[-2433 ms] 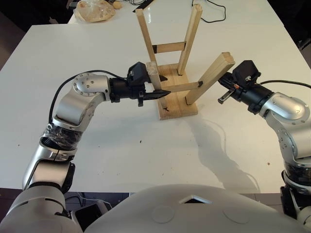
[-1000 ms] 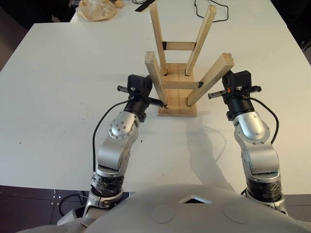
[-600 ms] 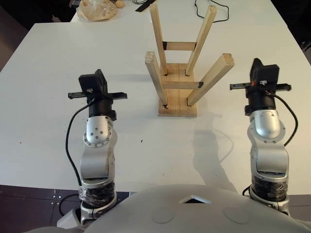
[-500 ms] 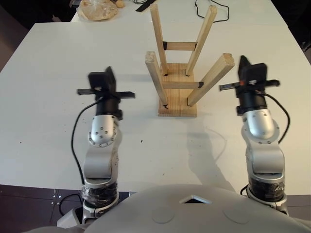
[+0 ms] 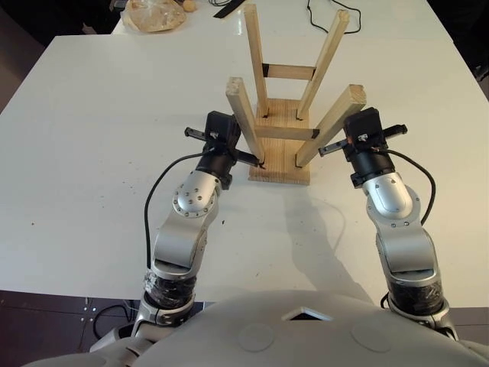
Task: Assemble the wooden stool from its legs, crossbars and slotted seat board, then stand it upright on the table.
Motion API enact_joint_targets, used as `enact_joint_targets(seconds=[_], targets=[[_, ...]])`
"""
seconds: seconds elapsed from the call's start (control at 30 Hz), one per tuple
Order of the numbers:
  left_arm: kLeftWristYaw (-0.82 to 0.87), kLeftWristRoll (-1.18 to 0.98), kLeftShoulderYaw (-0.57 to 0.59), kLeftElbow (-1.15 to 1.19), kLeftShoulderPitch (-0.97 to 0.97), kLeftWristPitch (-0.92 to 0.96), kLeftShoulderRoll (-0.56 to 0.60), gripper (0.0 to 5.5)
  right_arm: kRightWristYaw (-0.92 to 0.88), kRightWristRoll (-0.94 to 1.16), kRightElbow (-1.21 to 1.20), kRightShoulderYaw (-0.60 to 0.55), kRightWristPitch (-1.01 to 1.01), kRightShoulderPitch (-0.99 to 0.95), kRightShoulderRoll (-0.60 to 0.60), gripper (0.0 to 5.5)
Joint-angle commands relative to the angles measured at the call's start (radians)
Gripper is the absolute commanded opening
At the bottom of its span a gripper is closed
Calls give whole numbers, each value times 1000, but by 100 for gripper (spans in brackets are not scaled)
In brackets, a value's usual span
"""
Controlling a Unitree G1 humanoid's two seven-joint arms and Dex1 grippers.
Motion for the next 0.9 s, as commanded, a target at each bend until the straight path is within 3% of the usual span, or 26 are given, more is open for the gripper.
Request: enact_joint_targets(seconds=[0.03, 0.13, 0.27, 0.43, 0.7, 0.9], targets=[[41, -97, 328, 48, -67, 89, 8, 1, 3, 153, 146, -280, 23, -206, -31, 0], [39, -324, 574, 102, -300, 162, 8, 1, 136, 385, 173, -348, 123, -418, -35, 0], [57, -717, 668, 103, -631, 316, -51, 1, 324, 681, 127, -335, 298, -597, -63, 0], [123, -954, 622, 144, -720, 459, -104, 1, 378, 788, 172, -323, 398, -651, -104, 0], [144, -961, 536, 214, -667, 512, -29, 1, 415, 843, 149, -321, 407, -589, -176, 0], [92, -907, 418, 265, -474, 503, -9, 1, 466, 677, 272, -102, 277, -317, -206, 0]])
